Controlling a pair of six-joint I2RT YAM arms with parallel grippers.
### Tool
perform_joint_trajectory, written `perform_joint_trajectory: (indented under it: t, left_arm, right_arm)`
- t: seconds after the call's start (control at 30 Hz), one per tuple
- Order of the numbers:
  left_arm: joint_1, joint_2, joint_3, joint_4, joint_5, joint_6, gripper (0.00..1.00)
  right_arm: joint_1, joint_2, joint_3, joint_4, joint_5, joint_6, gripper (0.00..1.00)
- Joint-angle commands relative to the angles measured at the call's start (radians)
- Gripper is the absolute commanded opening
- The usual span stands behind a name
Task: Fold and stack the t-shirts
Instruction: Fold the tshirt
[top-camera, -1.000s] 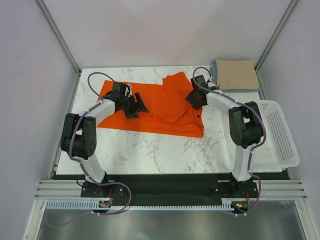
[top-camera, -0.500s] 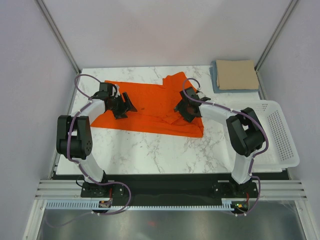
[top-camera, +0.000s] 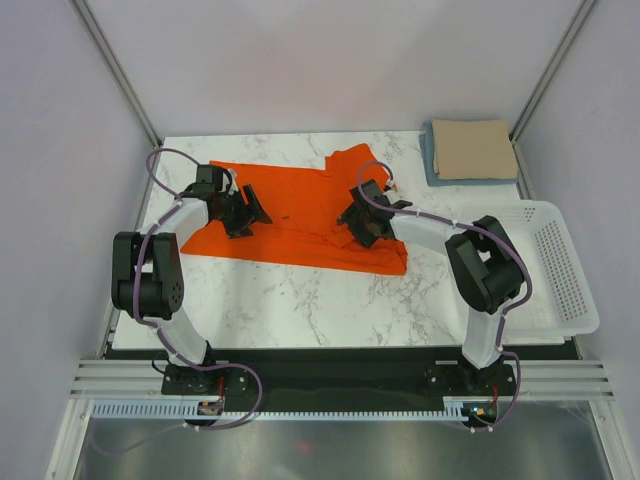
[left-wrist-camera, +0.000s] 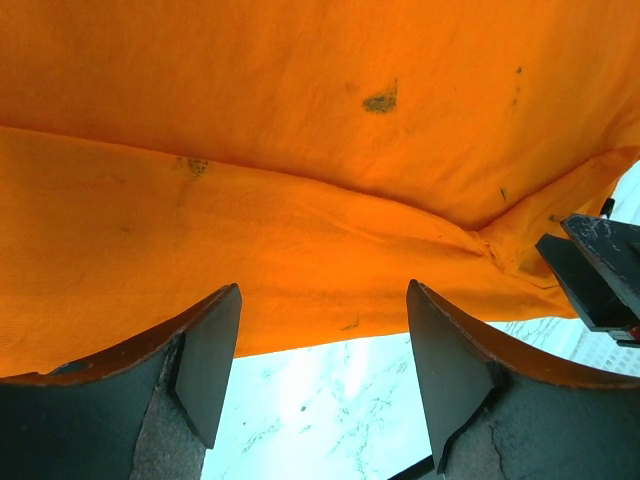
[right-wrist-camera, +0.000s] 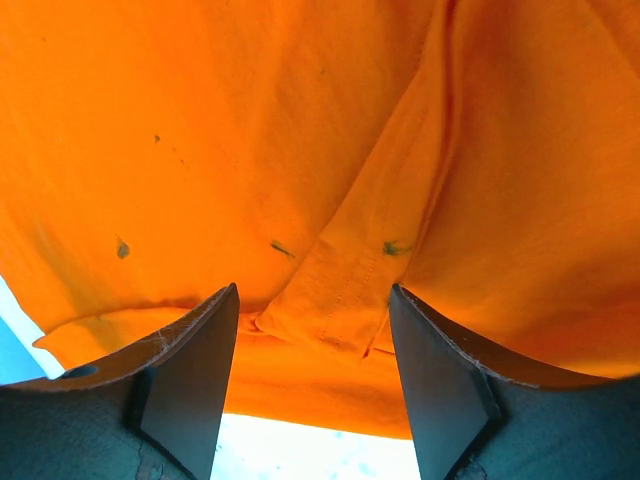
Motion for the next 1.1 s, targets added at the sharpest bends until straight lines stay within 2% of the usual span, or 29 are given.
perform_joint_trajectory:
  t: [0.0,0.53,0.77,1.07]
  left_arm:
    - [0.005,-0.027,0.0,0.003,0.016,0.041,0.75]
    - [0.005,-0.006,-0.009,0.001,-0.029,0.028,0.74]
    - [0.005,0.019,-0.026,0.001,-0.063,0.021,0.74]
    - [0.003,0.011,-0.039,-0.004,-0.082,0.026,0.75]
  right_arm:
    - [0.019,0.024,0.007,0.029,0.02,0.039,0.7]
    - [0.035,0.068,0.058,0.03,0.072,0.043,0.7]
    - [0.026,0.118,0.161,0.076,0.101,0.016,0.69]
    - [0.011,0.153,0.304,0.115,0.046,-0.058,0.68]
